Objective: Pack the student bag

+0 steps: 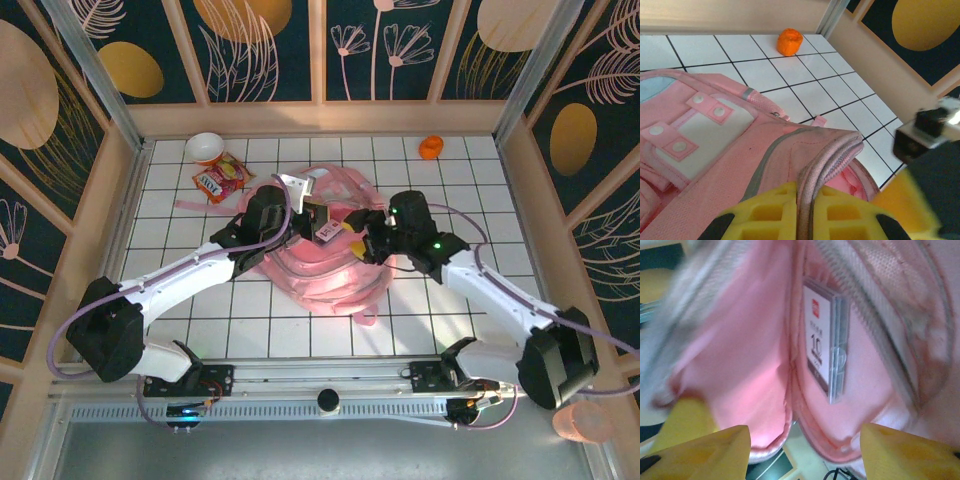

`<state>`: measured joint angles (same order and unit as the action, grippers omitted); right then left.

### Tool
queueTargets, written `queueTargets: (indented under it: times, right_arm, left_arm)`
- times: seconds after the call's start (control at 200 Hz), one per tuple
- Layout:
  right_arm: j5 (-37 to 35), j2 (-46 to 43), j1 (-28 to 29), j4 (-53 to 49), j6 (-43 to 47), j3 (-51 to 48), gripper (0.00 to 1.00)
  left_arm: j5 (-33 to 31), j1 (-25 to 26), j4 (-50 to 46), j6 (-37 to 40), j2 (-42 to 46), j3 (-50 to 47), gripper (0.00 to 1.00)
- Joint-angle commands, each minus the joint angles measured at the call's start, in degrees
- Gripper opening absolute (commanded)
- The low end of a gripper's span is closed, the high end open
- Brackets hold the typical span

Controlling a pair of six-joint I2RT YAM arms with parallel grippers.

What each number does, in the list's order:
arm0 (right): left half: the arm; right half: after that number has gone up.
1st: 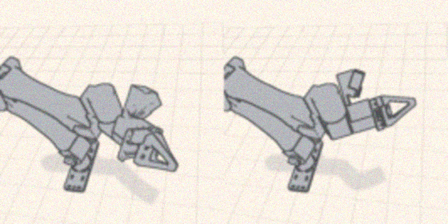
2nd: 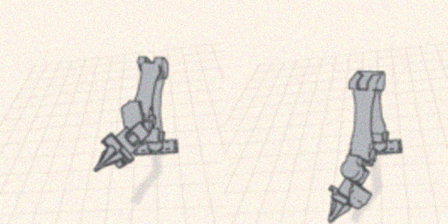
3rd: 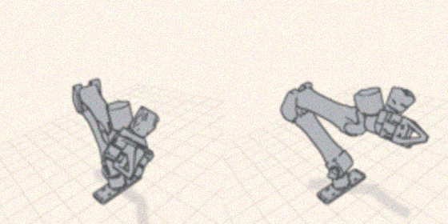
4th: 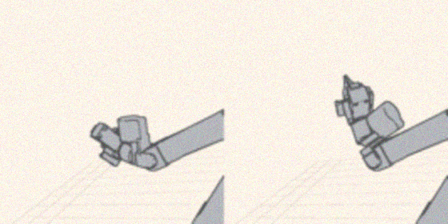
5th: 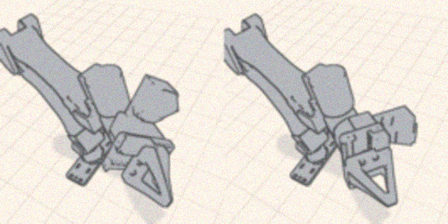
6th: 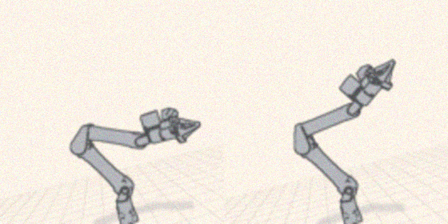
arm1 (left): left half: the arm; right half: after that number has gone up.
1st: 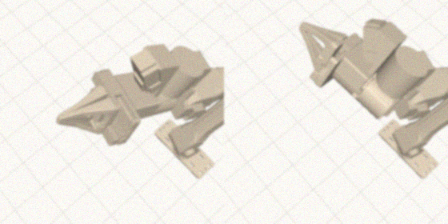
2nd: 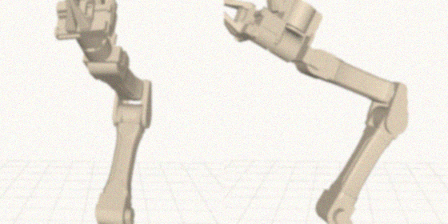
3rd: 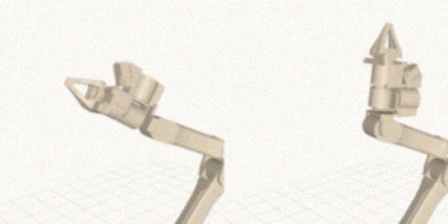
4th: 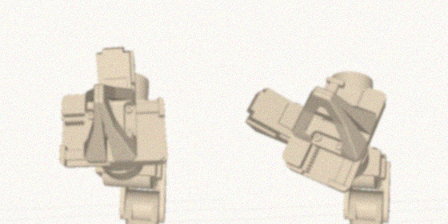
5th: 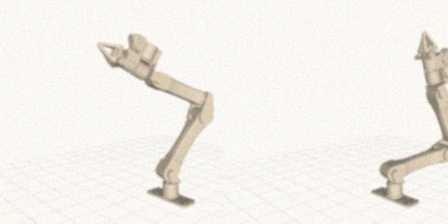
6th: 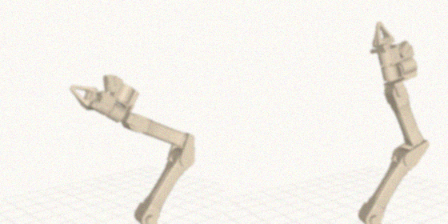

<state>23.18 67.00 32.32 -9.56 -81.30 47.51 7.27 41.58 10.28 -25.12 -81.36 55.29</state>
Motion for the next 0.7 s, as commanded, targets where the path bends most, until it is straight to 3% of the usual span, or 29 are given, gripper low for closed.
queueTargets:
  times: [0.0,0.135,0.225,0.285,0.355,0.385,0.5,0.696]
  right_arm:
    - [-3.3,-6.2,-0.7,-3.6,4.1,-0.8,0.6]
    - [-2.2,-10.8,-5.3,-3.2,12.2,0.2,0.62]
    - [-2.1,-12.3,-8.4,-4.4,18.9,1.9,0.62]
    - [-2.2,-12.7,-11.2,-5.4,23.0,3.0,0.62]
    - [-1.2,-12.6,-14.1,-5.7,27.6,4.2,0.61]
    - [-0.4,-12.4,-15.3,-5.5,29.5,4.6,0.61]
    - [5.3,-10.9,-18.1,-2.1,36.8,5.7,0.61]
    - [16.7,-4.5,-19.8,-3.7,57.1,11.0,0.62]
  left_arm:
    - [2.1,-0.1,7.5,0.9,3.7,1.7,0.0]
    - [6.1,-0.1,8.8,3.7,3.8,-2.4,0.0]
    - [8.7,-0.1,10.3,5.2,3.9,-4.0,0.08]
    - [11.2,-0.2,9.9,7.3,3.6,-4.3,0.21]
    - [13.7,-0.1,7.5,9.9,3.7,-3.5,0.46]
    - [14.0,-0.1,6.8,10.3,4.0,-3.3,0.51]
    - [11.7,-0.2,7.4,7.7,6.7,-4.8,0.63]
    - [3.0,-1.9,6.6,0.4,15.1,-10.3,0.72]
